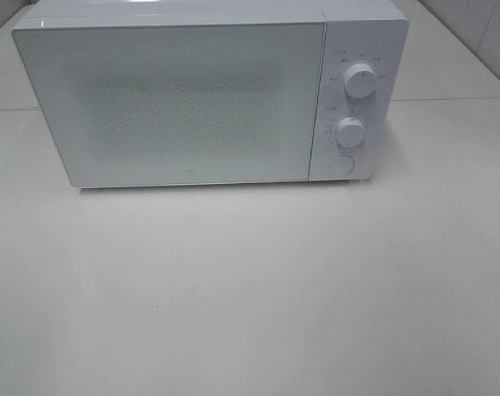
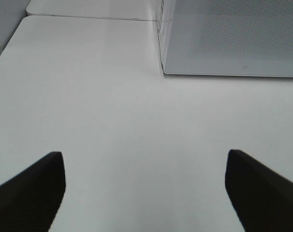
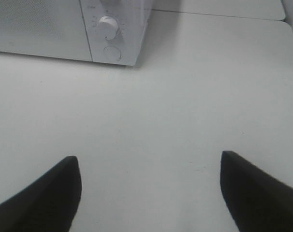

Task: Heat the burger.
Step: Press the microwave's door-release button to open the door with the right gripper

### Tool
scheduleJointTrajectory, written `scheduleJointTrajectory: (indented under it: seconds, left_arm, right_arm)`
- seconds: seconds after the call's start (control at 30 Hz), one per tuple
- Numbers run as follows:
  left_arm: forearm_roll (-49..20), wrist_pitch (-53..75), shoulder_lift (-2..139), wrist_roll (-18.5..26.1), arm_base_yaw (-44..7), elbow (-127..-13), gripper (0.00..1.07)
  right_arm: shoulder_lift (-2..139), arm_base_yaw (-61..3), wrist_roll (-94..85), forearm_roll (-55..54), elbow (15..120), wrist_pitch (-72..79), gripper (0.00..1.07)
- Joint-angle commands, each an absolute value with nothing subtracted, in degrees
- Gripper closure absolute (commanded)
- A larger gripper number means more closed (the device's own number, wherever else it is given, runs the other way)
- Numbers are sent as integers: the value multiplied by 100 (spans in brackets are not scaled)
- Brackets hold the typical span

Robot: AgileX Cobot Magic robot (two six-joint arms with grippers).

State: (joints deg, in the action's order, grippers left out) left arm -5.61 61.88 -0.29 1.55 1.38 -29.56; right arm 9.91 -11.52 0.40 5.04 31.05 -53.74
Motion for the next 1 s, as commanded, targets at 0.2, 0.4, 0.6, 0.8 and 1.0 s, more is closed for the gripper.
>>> scheduleJointTrajectory:
  seconds: [0.2, 0.4, 0.6, 0.8, 1.0]
  left_arm:
    - [-579, 6119, -126, 120, 149, -2956, 25]
    - [-579, 6119, -126, 120, 149, -2956, 25]
    - [-579, 6119, -109, 120, 149, -2956, 25]
    - [-579, 6119, -57, 120, 149, -2956, 25]
    - [-579, 6119, -57, 120, 149, -2956, 25]
  right_arm:
    - [223, -458, 201, 521, 2916, -5334, 31]
    - [-195, -166, 229, 516, 2825, -5495, 31]
    - [-195, -160, 264, 510, 2802, -5512, 31]
    - [-195, -160, 264, 510, 2802, -5512, 31]
    - [-189, -160, 264, 510, 2802, -5506, 31]
